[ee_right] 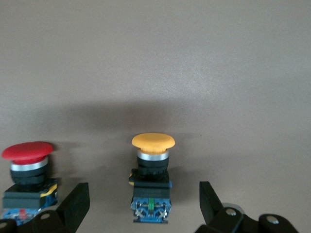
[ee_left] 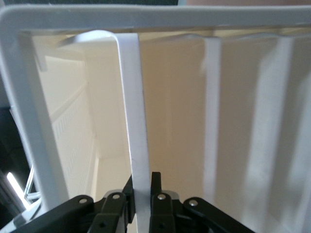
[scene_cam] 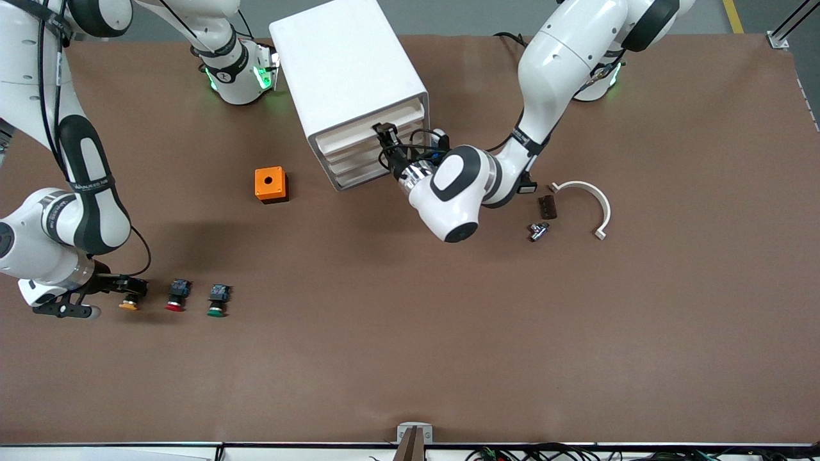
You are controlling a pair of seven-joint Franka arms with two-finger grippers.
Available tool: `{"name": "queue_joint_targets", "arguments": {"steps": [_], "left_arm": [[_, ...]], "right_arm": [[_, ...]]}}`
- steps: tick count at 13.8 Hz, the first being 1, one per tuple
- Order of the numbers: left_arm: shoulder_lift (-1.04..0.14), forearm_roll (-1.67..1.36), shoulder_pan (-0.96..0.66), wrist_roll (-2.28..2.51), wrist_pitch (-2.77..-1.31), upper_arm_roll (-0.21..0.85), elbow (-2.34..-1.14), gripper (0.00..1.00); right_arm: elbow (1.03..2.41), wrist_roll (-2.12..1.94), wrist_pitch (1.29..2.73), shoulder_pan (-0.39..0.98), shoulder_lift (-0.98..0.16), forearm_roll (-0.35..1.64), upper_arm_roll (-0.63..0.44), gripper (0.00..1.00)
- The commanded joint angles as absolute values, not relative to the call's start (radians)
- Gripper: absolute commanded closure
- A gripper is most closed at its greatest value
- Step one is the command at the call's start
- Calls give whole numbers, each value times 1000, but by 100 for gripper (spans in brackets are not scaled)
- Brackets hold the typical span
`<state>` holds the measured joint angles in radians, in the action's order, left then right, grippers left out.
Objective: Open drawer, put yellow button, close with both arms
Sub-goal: 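Pull the drawer open with the left gripper while the right gripper reaches the yellow button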
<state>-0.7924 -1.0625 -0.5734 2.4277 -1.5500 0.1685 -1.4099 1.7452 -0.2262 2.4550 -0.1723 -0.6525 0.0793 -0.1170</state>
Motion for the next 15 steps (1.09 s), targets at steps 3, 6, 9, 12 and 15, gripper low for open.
{"name": "queue_joint_targets", "arguments": {"steps": [3,6,9,12,15], "left_arm": [[-796,-1062,-546,2393,-1555,31,-1344,97],[-799,-1066,-509,2347,-1559,26,-1319,74],[-798,-1069,-499,2312,-1565,26,-1321,14],[-792,-1065,-491,2301,-1560,25,-1321,1],[-776,-1057,-430,2231,-1554,22,-1318,1]], "right_arm": [[1746,-255,2484,-195,-679,97,-100,0],[1747,-255,2482,-201,-695,97,-100,4],[1747,-256,2479,-201,-696,89,-101,23],[1746,-298,2473,-209,-696,91,-100,72],[1743,-282,2470,-204,-689,97,-100,99]]}}
